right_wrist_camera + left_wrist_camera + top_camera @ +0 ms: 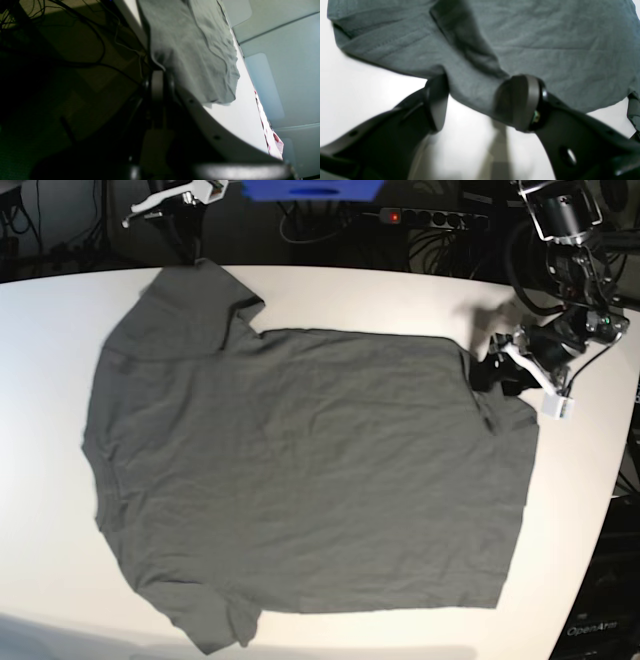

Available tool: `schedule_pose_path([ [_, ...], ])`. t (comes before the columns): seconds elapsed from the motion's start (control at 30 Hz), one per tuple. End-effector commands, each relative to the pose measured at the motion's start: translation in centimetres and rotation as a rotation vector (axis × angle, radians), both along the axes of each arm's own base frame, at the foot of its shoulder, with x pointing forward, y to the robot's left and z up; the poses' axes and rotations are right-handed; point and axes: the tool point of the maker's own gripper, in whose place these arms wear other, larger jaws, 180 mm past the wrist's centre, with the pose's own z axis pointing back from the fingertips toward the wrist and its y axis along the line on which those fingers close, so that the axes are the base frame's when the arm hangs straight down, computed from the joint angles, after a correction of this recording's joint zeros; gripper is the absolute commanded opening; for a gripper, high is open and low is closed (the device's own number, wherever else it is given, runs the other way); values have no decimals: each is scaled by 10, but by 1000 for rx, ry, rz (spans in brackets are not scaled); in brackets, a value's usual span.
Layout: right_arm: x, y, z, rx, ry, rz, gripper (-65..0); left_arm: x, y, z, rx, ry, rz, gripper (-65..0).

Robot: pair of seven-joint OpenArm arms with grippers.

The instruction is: Fold the T-shirt properly

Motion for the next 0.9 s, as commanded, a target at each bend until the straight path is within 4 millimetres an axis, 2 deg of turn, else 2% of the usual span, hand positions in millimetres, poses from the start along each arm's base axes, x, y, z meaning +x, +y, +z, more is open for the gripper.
schedule_pose_path([
  [0.0, -1, -2, 6, -13, -27, 4, -650, -58, 2, -45, 96, 287, -76, -263],
  [0.47, -1, -2, 6, -13, -27, 4, -650, -59, 42, -36, 89, 259, 89, -263],
  [0.77, -1, -2, 6, -13, -27, 4, -650, -58, 44, -33, 78, 249, 101, -263],
  [0.87, 0, -2, 6, -13, -28, 4, -650, -57, 37, -29, 42, 250, 88, -263],
])
